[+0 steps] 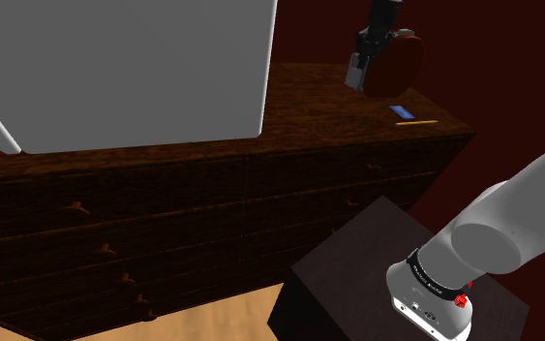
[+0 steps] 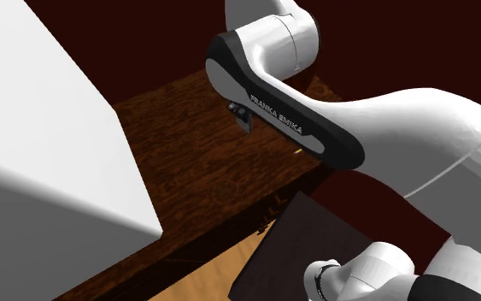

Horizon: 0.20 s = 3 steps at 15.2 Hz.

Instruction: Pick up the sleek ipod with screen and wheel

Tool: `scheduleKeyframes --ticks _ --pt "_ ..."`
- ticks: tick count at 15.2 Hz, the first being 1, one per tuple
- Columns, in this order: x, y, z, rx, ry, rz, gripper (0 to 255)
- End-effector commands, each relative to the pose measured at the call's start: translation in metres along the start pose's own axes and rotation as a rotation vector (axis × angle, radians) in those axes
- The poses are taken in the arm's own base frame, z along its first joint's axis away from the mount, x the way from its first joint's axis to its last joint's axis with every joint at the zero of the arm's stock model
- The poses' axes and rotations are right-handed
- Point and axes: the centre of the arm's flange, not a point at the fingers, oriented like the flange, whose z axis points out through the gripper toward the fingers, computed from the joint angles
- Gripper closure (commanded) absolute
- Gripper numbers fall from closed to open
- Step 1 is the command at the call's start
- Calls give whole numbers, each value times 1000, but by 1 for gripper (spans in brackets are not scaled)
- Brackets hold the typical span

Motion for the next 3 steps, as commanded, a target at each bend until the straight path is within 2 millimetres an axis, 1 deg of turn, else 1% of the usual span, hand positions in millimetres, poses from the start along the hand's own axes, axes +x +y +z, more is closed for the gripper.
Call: scheduleKeyframes --ticks 1,3 --pt "-1 0 -11 0 0 0 255" --pt "-1 0 -12 0 0 0 255"
